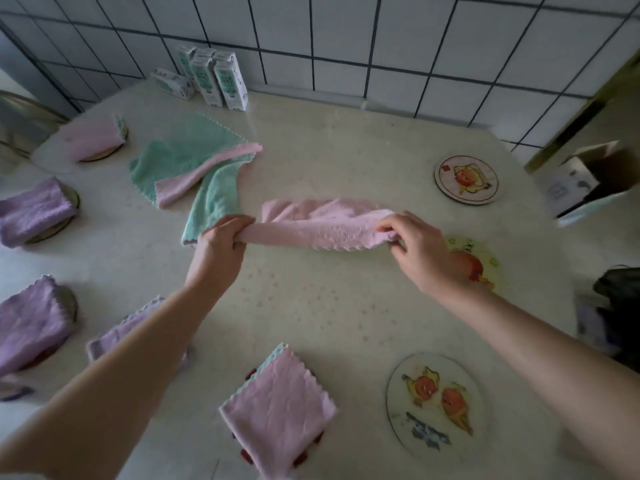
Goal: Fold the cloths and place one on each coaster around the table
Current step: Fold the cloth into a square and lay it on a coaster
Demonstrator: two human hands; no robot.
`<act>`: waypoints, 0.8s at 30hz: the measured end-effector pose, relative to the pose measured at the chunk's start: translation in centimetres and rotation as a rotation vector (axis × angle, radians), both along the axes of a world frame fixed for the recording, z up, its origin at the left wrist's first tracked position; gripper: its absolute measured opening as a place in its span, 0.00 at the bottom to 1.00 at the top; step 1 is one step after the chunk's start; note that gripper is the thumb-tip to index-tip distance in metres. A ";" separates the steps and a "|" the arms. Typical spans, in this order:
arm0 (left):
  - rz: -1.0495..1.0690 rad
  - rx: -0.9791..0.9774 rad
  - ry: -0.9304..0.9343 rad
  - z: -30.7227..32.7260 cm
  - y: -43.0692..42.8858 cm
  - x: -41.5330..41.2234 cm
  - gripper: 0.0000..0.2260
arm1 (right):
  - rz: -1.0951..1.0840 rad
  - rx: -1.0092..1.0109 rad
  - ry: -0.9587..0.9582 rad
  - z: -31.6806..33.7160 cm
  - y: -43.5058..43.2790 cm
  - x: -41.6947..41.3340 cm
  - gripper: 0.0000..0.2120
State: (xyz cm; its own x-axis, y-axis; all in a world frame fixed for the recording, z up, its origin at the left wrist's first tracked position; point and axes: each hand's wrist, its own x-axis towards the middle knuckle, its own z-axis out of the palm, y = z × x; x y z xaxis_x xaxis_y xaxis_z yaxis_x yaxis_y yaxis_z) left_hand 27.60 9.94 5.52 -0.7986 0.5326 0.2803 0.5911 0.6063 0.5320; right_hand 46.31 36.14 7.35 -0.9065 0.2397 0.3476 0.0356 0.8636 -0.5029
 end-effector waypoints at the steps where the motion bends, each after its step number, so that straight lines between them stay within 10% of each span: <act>1: -0.016 0.002 0.013 -0.2 0.0 2.1 0.17 | -0.003 0.001 0.000 -0.2 0.4 1.8 0.15; 24: -0.231 -0.187 -0.269 -6.2 -4.6 27.3 0.17 | -0.139 -0.159 -0.367 -8.0 -1.9 28.3 0.13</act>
State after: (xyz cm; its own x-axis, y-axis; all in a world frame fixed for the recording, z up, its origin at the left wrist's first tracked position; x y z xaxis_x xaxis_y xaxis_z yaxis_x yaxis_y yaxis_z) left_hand 54.90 5.33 -0.65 -0.6833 0.7290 -0.0412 0.5779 0.5744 0.5798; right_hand 74.57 34.23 -0.67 -0.9183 0.3934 -0.0433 0.3479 0.7503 -0.5622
